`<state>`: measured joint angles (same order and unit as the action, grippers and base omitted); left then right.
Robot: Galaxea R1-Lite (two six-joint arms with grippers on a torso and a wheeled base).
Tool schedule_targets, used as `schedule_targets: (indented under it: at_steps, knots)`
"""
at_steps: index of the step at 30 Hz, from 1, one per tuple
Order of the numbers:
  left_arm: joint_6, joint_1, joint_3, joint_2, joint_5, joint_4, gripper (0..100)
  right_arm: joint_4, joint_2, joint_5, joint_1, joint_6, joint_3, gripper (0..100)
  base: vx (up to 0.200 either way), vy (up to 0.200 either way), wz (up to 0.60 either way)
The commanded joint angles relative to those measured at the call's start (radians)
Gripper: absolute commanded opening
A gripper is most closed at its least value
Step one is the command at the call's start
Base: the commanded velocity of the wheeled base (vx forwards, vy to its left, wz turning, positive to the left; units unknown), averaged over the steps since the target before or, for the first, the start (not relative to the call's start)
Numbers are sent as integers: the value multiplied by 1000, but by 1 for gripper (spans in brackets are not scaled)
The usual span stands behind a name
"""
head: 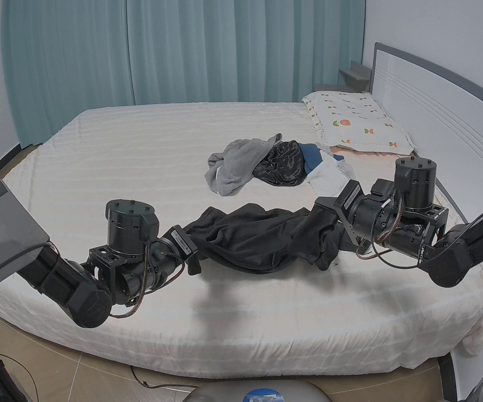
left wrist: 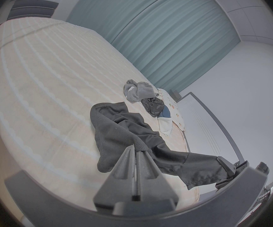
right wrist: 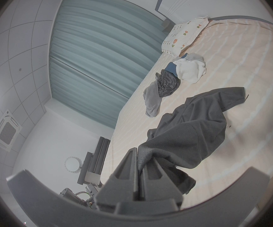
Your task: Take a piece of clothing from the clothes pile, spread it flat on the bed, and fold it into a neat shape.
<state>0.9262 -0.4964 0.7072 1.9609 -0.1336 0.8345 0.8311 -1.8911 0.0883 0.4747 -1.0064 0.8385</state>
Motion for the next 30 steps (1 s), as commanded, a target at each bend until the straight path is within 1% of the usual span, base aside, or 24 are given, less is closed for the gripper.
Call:
schedule_targets:
  at_steps: [1, 17, 22, 30]
  knots:
    - [2, 1, 1, -11, 0, -2, 0, 0, 3, -1, 9, 2, 1, 0, 0, 200, 0]
    - [0, 10, 3, -42, -1, -8, 0, 0, 10, -9, 12, 6, 1, 0, 0, 200, 0]
    - [0, 15, 0, -57, -3, -8, 0, 2, 18, -28, 12, 9, 2, 0, 0, 200, 0]
    - [0, 19, -8, -82, -3, -8, 0, 13, 35, -28, 9, 8, 2, 0, 0, 200, 0]
